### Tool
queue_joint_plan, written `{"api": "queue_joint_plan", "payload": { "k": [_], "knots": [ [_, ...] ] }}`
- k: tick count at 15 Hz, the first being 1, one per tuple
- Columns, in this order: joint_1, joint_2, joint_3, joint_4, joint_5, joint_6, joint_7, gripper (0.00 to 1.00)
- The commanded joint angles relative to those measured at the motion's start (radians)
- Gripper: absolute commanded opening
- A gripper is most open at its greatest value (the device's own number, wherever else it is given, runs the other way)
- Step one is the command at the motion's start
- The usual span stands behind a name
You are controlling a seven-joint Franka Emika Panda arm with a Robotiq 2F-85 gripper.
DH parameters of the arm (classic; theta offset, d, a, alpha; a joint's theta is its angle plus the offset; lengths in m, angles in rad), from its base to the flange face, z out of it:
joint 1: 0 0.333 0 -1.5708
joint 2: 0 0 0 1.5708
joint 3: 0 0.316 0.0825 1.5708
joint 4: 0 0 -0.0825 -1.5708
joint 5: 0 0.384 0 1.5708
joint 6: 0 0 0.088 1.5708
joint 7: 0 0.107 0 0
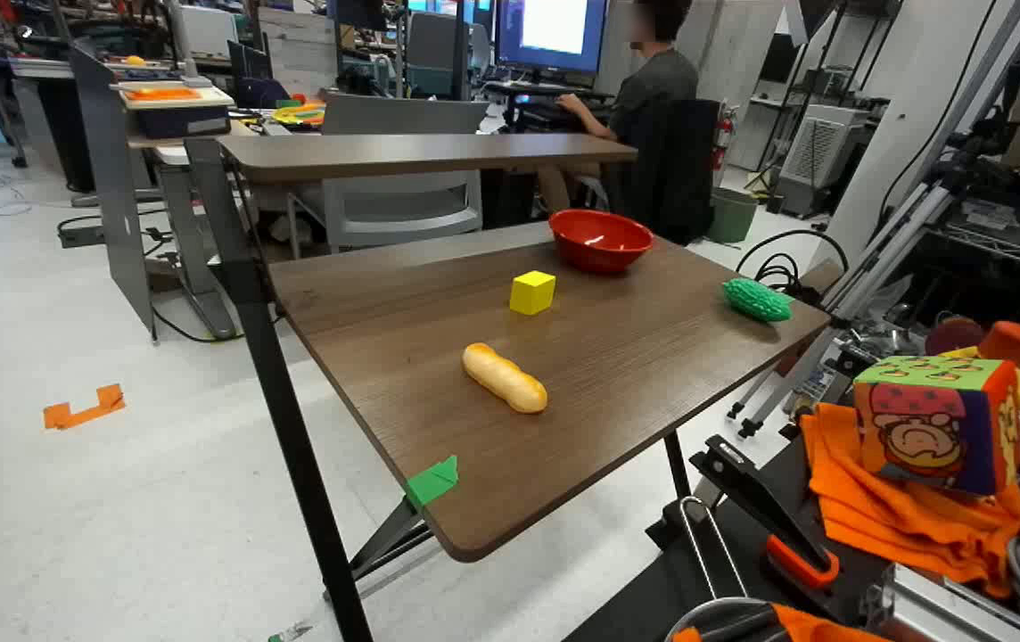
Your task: Move the yellow block closer to you
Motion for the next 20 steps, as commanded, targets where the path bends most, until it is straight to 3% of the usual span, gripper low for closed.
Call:
{"api": "queue_joint_plan", "payload": {
  "k": [1,11,20],
  "knots": [
    [-0.012,0.000,0.010,0.002,0.007,-0.004,-0.006,1.00],
    [-0.014,0.021,0.018,0.004,0.005,0.020,0.004,1.00],
    [-0.003,0.528,0.051,0.196,0.002,0.366,0.001,1.00]
  ]
}}
